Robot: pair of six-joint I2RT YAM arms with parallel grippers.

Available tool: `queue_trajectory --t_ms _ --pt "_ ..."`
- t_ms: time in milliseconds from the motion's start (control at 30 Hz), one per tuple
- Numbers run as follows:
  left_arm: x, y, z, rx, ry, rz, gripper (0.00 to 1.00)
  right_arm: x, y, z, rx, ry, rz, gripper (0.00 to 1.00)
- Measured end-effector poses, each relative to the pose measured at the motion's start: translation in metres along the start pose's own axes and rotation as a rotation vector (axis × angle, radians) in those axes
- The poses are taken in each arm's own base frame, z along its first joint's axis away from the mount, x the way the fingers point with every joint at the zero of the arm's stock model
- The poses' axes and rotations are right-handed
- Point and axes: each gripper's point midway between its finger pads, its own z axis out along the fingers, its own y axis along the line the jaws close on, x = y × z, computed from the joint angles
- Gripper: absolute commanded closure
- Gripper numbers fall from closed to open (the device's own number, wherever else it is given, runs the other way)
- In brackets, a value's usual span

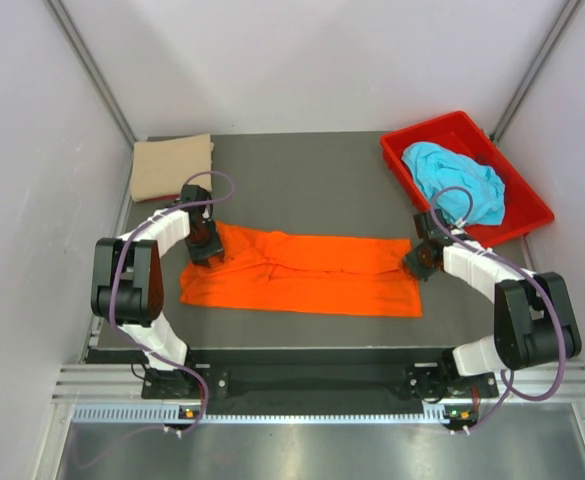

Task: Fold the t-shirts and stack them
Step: Fold the tshirt

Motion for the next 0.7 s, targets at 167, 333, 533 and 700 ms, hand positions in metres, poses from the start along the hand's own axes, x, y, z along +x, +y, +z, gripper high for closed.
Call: queue_trajectory --t_ms 167,333,533,700 --pt "-0.0004 0.0011 0.0001 -0.006 -0.002 0.0 0.54 -0.0013 0.0018 -0.001 0.005 0.001 -0.011 0.74" --pt "-0.001 0.0025 0.0002 -0.014 -0.006 0.0 0.55 -0.002 0.0083 -0.004 0.005 0.001 -0.033 0.74" --pt "-0.0014 0.0034 0.0003 -0.019 -0.008 0.0 0.55 0.0034 0.0065 0.0009 0.033 0.017 -0.058 0.75" --pt "-0.0017 0.0039 0.0004 -0.022 -0.01 0.0 0.55 0.0028 0.0048 0.0028 0.044 0.012 -0.065 1.0"
